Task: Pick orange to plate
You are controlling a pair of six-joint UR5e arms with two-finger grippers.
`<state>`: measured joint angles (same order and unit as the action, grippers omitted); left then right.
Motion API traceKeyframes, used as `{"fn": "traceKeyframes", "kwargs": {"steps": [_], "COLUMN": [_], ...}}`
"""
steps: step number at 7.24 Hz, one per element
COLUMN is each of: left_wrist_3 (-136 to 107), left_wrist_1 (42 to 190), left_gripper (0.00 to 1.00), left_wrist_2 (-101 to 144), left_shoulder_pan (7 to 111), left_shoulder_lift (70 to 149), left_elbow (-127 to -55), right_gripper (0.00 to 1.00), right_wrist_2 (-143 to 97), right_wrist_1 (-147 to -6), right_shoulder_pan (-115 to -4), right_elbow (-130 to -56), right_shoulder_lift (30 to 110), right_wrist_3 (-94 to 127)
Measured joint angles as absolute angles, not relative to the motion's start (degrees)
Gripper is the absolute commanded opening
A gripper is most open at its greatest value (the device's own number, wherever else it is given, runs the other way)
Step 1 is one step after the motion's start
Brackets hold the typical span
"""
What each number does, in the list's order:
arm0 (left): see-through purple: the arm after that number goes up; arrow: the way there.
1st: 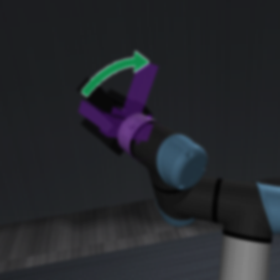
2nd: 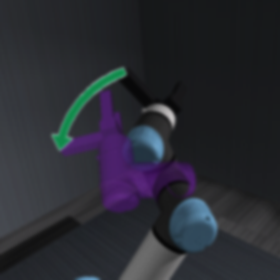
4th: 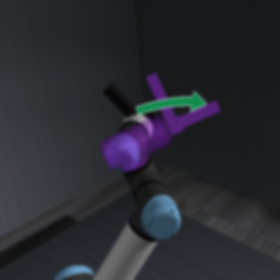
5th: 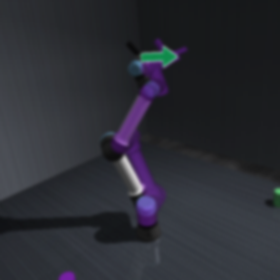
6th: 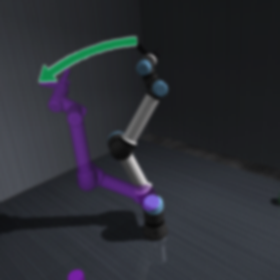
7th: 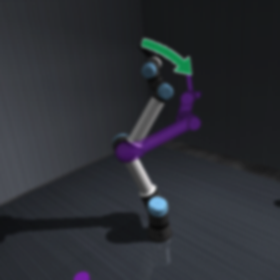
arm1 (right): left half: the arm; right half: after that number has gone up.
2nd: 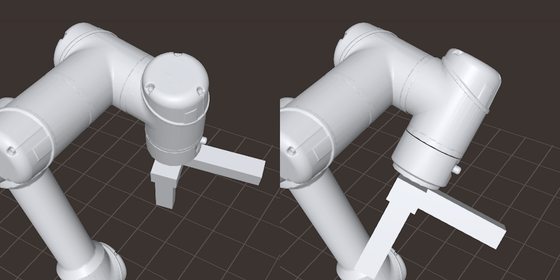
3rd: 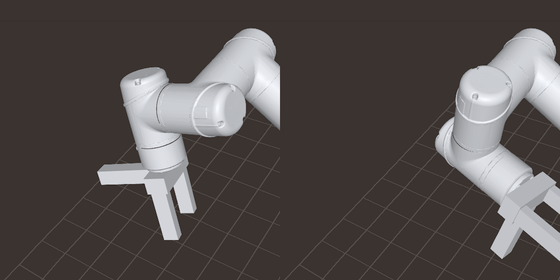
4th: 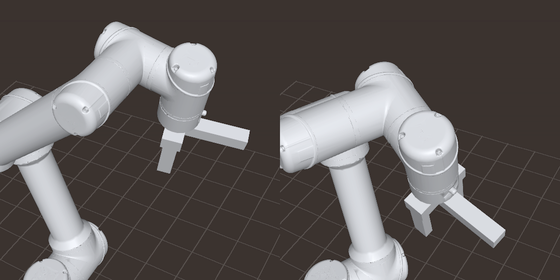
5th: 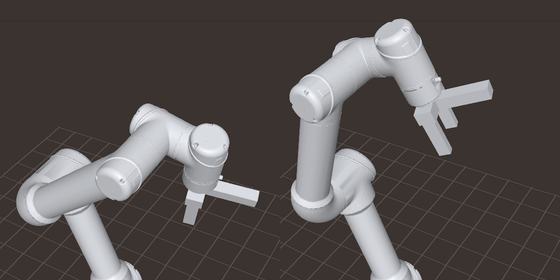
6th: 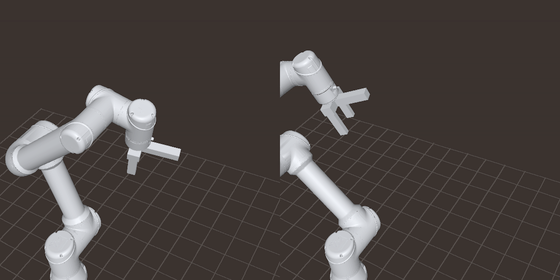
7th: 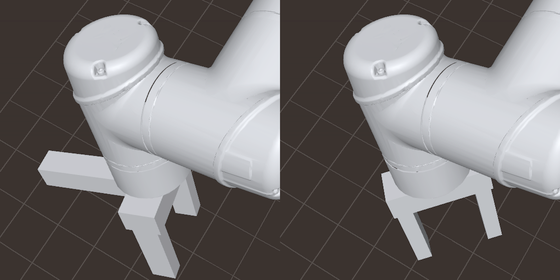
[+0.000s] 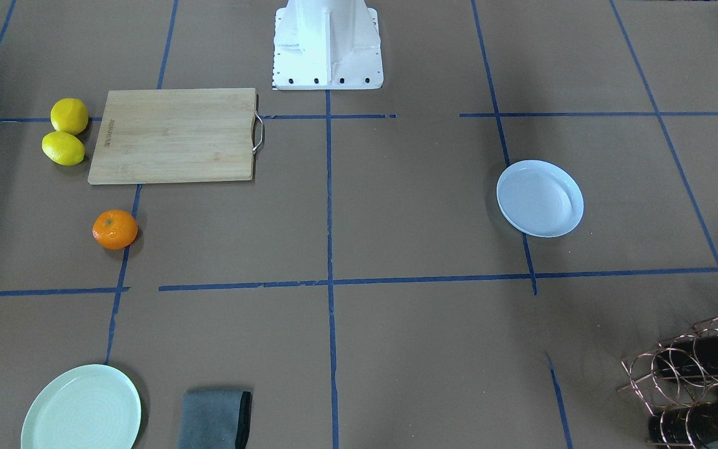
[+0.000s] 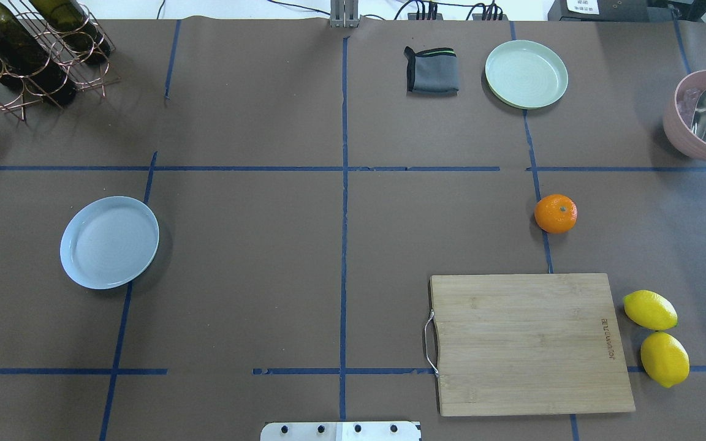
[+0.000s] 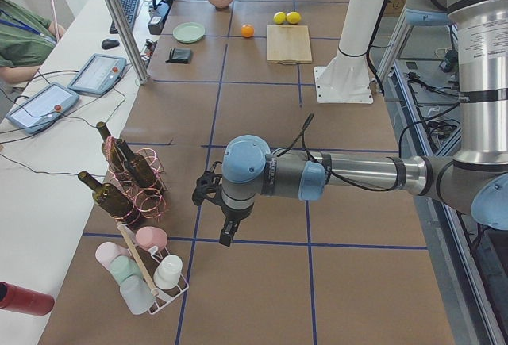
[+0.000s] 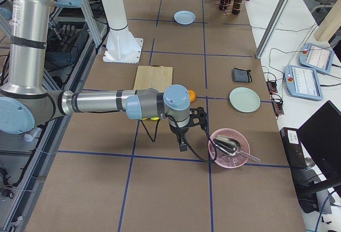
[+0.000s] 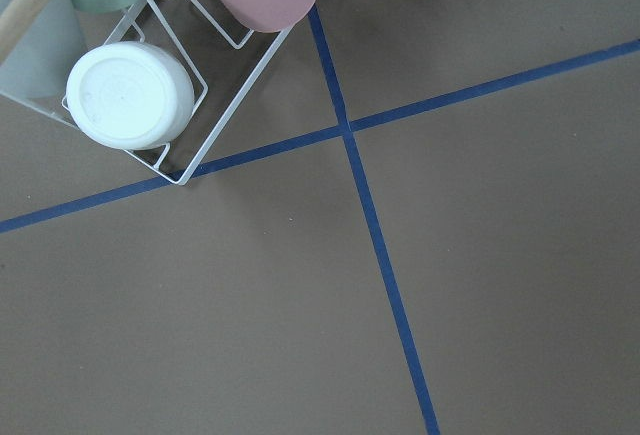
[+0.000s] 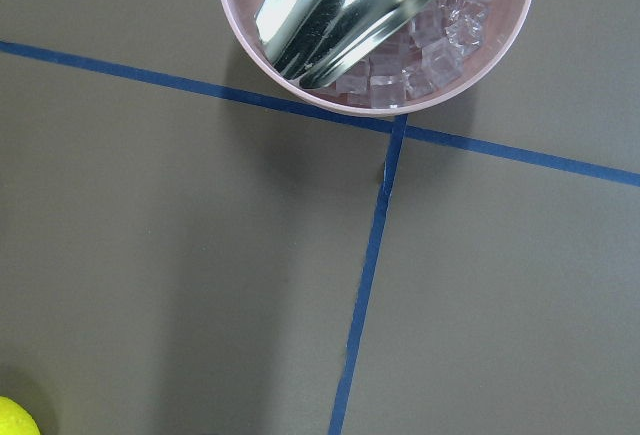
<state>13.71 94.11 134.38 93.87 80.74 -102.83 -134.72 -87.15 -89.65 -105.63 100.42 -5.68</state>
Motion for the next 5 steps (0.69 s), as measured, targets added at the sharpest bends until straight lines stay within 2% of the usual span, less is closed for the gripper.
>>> {"fn": "traceKeyframes", "kwargs": {"steps": [5], "left_wrist_3": [13.6], "left_wrist_1": [97.1], "left_gripper": [1.0], "left_wrist_2": [134.4], "left_shoulder_pan": [93.7], "left_shoulder_lift": [81.1], "left_elbow": [-104.5], "right_gripper": [1.0], "right_wrist_2": [-134.6], "right_wrist_1": [-84.4], "right_shoulder_pan": [-89.6], "right_elbow": [-105.7], "right_shoulder_lift": [100.4], "right_wrist_3": [-5.4]}}
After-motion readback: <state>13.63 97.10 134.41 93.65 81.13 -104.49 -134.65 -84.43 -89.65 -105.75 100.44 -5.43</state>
